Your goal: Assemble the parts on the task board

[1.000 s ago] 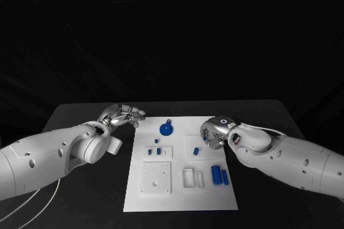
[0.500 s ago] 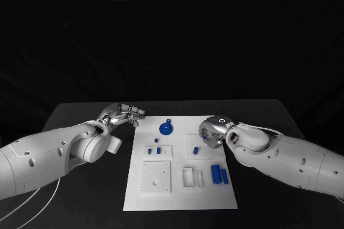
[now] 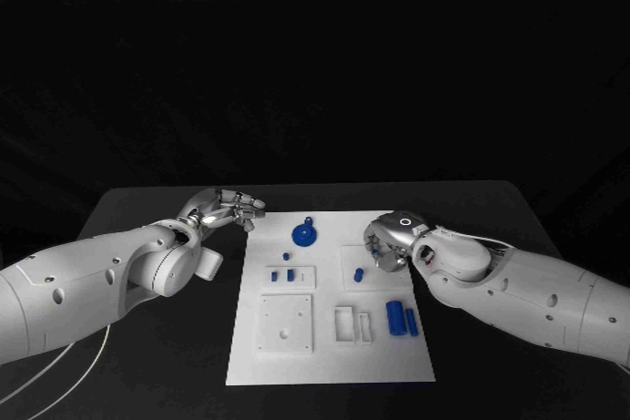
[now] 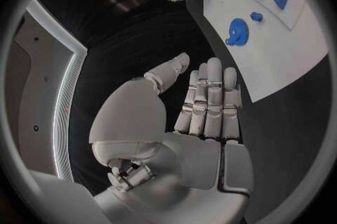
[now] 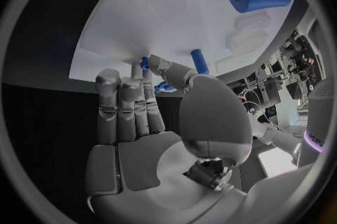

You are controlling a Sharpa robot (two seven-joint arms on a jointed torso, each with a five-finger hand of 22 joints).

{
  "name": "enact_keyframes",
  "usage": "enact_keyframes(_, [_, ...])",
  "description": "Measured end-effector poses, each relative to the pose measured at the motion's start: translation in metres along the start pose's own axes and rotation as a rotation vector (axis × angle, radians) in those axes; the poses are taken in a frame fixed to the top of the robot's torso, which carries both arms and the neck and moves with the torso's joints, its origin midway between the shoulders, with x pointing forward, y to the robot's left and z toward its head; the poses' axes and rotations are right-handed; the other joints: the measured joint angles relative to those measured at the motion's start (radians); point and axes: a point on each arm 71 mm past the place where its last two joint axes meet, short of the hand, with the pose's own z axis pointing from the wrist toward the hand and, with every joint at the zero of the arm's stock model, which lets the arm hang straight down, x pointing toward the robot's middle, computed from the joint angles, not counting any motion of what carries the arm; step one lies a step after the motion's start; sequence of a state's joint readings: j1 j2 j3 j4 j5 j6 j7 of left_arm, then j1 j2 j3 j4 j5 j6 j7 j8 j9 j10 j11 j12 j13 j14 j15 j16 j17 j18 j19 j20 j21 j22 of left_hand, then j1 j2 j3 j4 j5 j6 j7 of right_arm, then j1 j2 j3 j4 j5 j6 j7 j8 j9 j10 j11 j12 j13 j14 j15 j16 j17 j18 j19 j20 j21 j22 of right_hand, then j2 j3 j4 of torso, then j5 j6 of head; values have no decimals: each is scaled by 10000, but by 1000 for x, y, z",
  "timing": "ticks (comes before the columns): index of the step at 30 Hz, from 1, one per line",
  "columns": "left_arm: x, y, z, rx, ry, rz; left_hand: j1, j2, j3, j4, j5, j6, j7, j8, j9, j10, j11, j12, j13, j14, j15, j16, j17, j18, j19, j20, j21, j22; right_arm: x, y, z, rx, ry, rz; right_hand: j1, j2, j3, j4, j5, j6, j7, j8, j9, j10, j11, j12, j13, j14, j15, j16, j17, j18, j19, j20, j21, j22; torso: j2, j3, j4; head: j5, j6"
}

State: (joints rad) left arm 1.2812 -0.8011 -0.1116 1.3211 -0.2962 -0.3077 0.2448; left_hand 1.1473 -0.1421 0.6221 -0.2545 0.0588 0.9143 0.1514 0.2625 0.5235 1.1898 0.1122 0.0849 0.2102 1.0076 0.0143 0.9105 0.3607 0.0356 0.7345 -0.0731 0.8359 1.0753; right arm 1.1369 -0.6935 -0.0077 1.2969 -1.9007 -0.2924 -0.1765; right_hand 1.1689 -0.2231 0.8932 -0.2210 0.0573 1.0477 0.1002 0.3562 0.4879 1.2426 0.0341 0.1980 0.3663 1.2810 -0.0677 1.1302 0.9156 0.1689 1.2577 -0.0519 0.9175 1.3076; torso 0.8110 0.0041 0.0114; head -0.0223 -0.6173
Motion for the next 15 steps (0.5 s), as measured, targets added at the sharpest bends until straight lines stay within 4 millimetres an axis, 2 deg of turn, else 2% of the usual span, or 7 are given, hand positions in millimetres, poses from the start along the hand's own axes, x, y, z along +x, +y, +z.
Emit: enact_keyframes(15, [-3, 1, 0, -25, -79, 10, 0, 0, -28, -28, 0, 0, 0, 0, -1, -39, 37, 0, -18, 0, 0, -38, 9, -61, -1, 1, 1, 0, -5, 1, -7, -19, -736, -50, 3, -4, 167, 33, -2, 105, -30, 77, 66, 72, -38, 15, 80, 89, -55, 4, -35, 0, 92, -56, 39, -1, 0, 5, -5, -10, 14])
